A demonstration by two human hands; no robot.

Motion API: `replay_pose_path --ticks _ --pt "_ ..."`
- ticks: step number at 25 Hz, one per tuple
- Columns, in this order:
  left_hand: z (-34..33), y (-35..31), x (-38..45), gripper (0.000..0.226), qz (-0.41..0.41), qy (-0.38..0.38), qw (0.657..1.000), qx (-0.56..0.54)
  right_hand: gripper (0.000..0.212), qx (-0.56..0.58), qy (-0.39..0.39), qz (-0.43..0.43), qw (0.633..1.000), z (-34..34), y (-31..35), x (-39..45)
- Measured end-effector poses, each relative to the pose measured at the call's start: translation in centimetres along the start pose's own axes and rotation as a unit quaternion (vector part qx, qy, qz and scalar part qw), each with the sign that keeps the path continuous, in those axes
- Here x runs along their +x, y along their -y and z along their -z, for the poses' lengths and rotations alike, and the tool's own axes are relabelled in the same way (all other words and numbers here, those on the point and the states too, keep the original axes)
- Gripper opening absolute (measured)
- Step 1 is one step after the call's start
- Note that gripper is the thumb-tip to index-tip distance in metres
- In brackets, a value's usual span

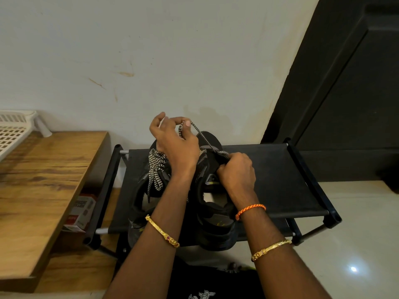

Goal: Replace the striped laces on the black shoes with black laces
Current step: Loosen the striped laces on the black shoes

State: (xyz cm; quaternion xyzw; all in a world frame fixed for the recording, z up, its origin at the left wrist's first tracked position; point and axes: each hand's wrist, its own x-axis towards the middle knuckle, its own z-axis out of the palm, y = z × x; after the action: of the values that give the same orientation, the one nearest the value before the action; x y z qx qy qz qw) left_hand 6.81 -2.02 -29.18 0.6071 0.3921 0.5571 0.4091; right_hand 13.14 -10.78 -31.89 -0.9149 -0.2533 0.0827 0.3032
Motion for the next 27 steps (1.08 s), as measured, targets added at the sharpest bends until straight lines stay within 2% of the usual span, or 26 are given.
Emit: replay_pose_path --ticks 2,3,4,6,8,10,12,16,20,23,27 --pt "0.0 -0.8 0.1 0.018 0.024 -0.002 0.989 -0.149 0.024 0.000 -0.003 -0.001 1.000 0.0 0.0 -0.1" --pt "-0.1 -0.9 0.2 0.021 0.044 0.006 0.980 -0.194 0.024 0.000 -0.003 -0.001 1.000 0.0 0.0 -0.1" --pt "-0.1 -0.9 0.3 0.022 0.059 0.016 0.979 -0.196 0.024 0.001 -0.002 -0.001 1.000 0.0 0.0 0.0" --pt "-0.1 -0.6 0.3 0.017 0.074 0.059 0.991 -0.095 0.024 0.002 0.002 -0.001 1.000 0.1 0.0 0.0" --pt "-0.1 0.2 0.1 0.009 0.058 0.151 0.985 0.065 0.024 0.000 0.005 0.003 1.000 0.1 0.0 0.0" --pt "-0.3 0.9 -0.6 0.014 0.043 0.267 0.936 0.224 0.023 -0.006 0.008 0.011 1.000 0.1 0.0 0.0" --pt "-0.9 1.4 -1.3 0.022 0.053 0.305 0.900 0.308 0.022 -0.012 0.010 0.017 1.000 0.1 0.0 0.0" --pt "-1.5 1.9 -1.6 0.013 0.053 0.260 0.909 0.321 0.023 -0.015 0.010 0.019 1.000 0.2 0.0 0.0" --pt "-1.3 2.2 -1.1 0.010 0.094 0.212 0.948 0.217 0.023 -0.009 0.009 0.007 1.000 0.1 -0.1 0.0" --pt "-1.0 1.7 -0.7 0.007 0.122 0.134 0.975 0.126 0.020 -0.003 0.007 0.000 1.000 0.0 -0.2 0.2" --pt "0.5 0.8 1.2 0.006 0.070 -0.015 0.997 0.017 0.015 0.007 0.002 -0.007 1.000 -0.1 -0.4 0.4"
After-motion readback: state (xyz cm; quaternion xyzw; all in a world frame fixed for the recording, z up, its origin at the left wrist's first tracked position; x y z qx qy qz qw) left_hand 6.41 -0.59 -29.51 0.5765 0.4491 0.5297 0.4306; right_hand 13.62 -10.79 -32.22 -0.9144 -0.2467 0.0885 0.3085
